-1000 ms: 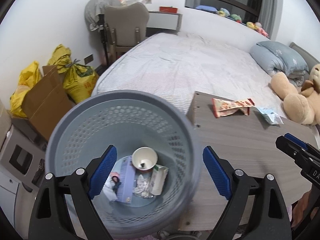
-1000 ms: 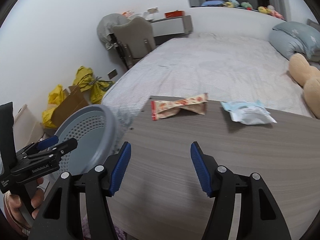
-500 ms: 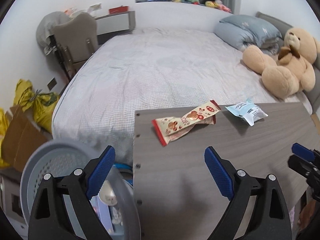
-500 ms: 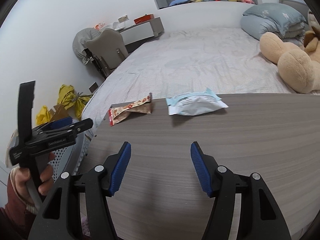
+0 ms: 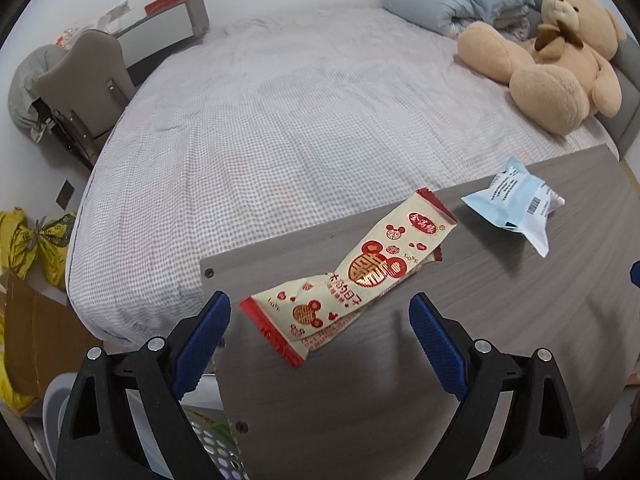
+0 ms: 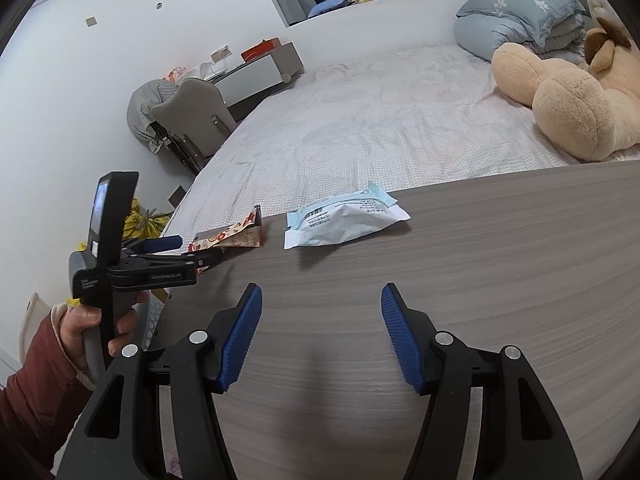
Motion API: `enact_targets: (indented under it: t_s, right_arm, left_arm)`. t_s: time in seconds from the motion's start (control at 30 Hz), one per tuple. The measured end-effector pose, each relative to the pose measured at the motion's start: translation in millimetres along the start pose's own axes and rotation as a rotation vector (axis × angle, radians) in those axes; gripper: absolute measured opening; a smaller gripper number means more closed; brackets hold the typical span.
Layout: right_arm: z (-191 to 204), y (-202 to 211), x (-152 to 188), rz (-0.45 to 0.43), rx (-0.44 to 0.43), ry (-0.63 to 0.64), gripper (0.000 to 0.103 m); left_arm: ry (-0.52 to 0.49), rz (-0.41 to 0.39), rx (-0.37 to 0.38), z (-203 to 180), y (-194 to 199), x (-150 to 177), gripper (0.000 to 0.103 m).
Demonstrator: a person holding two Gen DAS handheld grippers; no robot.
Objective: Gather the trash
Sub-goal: 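Close the left gripper on the red-white snack wrapper and lift it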
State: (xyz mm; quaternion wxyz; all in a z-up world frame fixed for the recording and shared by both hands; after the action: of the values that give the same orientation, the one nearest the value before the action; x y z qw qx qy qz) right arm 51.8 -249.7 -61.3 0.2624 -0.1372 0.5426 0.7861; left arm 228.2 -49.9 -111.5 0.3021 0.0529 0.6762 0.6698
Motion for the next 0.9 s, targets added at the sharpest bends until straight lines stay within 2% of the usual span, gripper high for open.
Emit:
enact_targets:
  t_s: [0.3, 0.47, 0.63, 0.73, 0.8, 0.9]
  right_arm:
    - [-8, -2, -1, 0.002, -0.016, -0.014, 0.060]
    - [-8, -1, 0, 0.001, -0.015, -0.014, 0.060]
    - [-9, 0, 0, -0.003, -0.012, -0.015, 0.060]
    - [-9, 1, 2, -0.005, -0.010, -0.014, 0.060]
    - [-9, 1, 1, -0.008, -0.009, -0.013, 0.060]
    - [-9, 1, 1, -0.007, -0.009, -0.014, 0.060]
  left_arm:
    - [-0.066, 0.023, 0.012, -13, -12, -17, 0.088]
    - [-0.082, 0.041, 0.028, -19, -18, -20, 0.067]
    - [-0.058, 0.049, 0.084, -20, -16, -18, 0.037]
    - [-0.026, 0.036, 0.093, -19, -12, -14, 0.035]
    - [0.000, 0.023, 0.106, -18, -6, -10, 0.030]
    - [0.033, -0.017, 0.101, -18, 9, -1, 0.030]
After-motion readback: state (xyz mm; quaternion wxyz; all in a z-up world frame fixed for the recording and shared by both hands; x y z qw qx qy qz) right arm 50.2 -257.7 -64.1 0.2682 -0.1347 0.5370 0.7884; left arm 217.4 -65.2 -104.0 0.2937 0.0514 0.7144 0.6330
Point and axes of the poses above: each gripper's, at about its wrist camera, not at the fingertips, and y roughly against the way its jaws point, z to its left, x to its underside, the point moved 3 cm from there along -y, roughly the way its jaws point, and after that the axes turned 10 degrees about z, right-handed, at the moved point
